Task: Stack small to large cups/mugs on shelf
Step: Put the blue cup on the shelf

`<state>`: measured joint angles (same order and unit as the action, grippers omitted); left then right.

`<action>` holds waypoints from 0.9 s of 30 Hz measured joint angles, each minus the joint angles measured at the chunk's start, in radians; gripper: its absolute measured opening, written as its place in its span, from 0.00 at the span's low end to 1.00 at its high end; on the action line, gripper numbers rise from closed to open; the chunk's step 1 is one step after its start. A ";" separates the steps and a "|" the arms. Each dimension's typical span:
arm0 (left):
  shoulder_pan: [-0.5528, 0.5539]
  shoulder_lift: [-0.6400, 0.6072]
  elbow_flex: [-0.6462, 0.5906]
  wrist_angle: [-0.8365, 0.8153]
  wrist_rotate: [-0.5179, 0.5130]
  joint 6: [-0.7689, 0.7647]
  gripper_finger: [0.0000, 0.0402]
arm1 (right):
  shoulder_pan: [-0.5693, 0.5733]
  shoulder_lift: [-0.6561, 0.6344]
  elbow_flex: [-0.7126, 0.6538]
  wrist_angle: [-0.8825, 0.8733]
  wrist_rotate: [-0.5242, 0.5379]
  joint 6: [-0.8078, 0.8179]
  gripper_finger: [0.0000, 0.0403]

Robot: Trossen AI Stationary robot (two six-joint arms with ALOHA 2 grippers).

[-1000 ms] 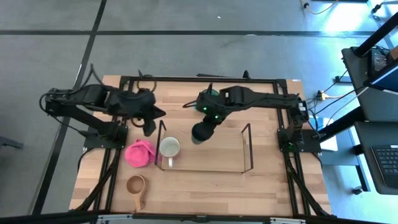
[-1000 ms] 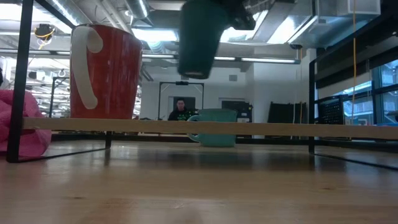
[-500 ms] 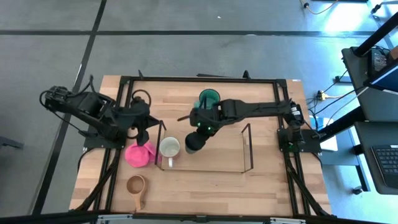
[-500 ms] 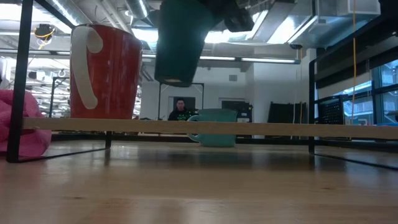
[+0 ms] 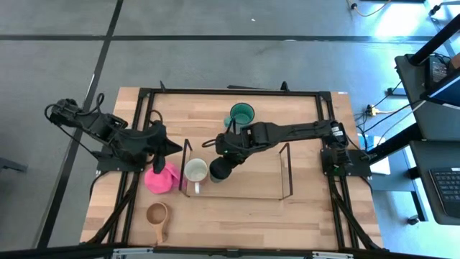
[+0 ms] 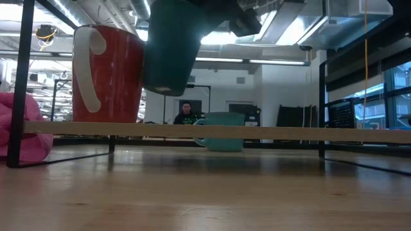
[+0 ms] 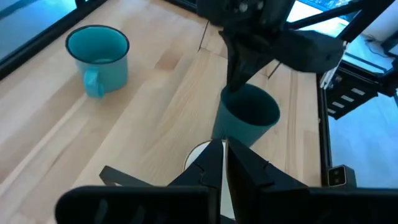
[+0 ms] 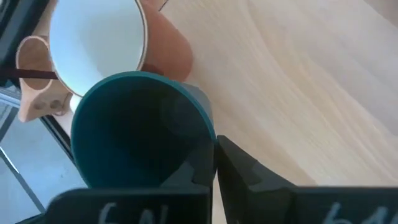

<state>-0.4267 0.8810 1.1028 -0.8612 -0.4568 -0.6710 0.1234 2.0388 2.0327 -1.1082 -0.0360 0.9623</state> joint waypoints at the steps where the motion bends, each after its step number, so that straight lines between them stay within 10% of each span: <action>1: -0.003 -0.001 0.000 0.000 -0.003 0.000 0.03 | 0.000 0.004 0.000 -0.004 -0.007 0.001 0.03; 27: -0.014 0.000 0.000 -0.002 -0.057 0.019 0.03 | -0.010 0.057 0.000 -0.015 0.008 -0.049 0.03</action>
<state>-0.4409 0.8806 1.1027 -0.8631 -0.5137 -0.6521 0.1131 2.0960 2.0327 -1.1235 -0.0284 0.9131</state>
